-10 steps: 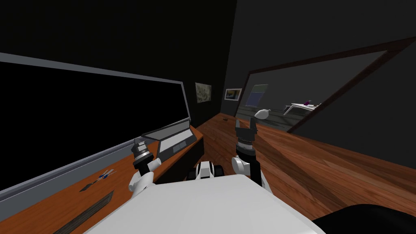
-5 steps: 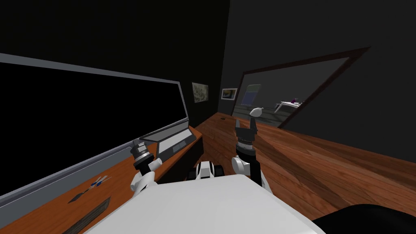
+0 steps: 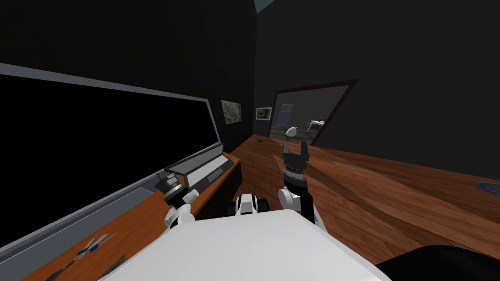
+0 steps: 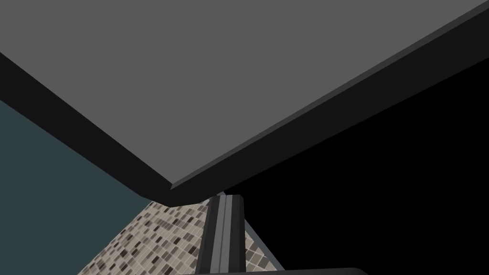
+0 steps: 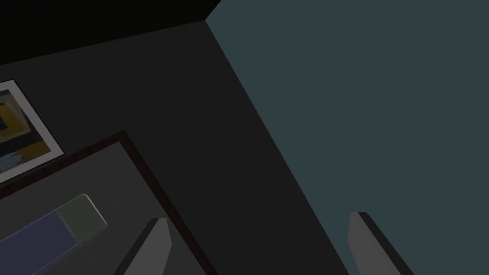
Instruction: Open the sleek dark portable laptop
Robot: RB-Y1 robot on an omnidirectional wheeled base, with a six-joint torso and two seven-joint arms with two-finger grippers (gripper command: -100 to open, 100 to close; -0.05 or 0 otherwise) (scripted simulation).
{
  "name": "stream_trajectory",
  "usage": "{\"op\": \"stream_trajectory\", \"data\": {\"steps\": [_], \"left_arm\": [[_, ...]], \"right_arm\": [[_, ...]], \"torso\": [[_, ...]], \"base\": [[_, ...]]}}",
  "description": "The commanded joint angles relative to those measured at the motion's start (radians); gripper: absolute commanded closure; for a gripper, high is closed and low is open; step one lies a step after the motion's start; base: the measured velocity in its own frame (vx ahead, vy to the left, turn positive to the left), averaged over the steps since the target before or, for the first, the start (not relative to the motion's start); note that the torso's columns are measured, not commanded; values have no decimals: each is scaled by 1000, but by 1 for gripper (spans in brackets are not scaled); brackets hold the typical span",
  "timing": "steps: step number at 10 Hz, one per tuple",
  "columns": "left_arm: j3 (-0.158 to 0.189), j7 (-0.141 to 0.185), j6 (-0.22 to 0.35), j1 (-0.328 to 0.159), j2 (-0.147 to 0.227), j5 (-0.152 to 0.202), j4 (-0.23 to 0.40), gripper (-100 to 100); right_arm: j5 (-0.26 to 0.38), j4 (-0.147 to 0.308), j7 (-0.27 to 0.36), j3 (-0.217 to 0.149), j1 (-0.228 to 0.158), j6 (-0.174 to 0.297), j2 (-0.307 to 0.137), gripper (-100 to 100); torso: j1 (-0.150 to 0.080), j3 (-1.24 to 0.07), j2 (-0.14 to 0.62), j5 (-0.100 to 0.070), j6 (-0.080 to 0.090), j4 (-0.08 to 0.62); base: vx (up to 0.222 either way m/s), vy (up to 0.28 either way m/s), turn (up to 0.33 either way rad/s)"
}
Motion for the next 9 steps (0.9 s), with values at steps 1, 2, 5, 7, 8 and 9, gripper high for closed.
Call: {"op": "stream_trajectory", "data": {"steps": [1, 2, 5, 7, 8, 9], "left_arm": [[44, -78, -75, -35, -17, 17, 60, 100], [44, -106, -106, -35, -17, 17, 69, 100], [75, -164, -169, -57, -25, 29, 115, 100], [106, -221, -231, -80, -32, 42, 161, 100], [138, -257, -265, -102, -40, 55, 206, 100], [138, -279, -291, -102, -40, 55, 207, 100]], "right_arm": [[0, 0, 0, 0, 0, 0, 0, 0], [0, 0, 0, 0, 0, 0, 0, 0], [0, 0, 0, 0, 0, 0, 0, 0], [0, 0, 0, 0, 0, 0, 0, 0], [0, 0, 0, 0, 0, 0, 0, 0], [0, 0, 0, 0, 0, 0, 0, 0]], "torso": [[-1, 0, -1, 0, -1, 0], [1, 1, 1, 1, 0, 0], [0, 1, 1, 0, -3, 1], [-2, 3, 6, -2, -4, 2], [-1, 4, 8, -2, -5, 3], [-2, 5, 9, -2, -4, 3]], "base": [[-132, 131, -349], [-126, 113, -284], [-114, 91, -220], [-117, 80, -314], [-132, 64, -379], [-144, 66, -310]]}}
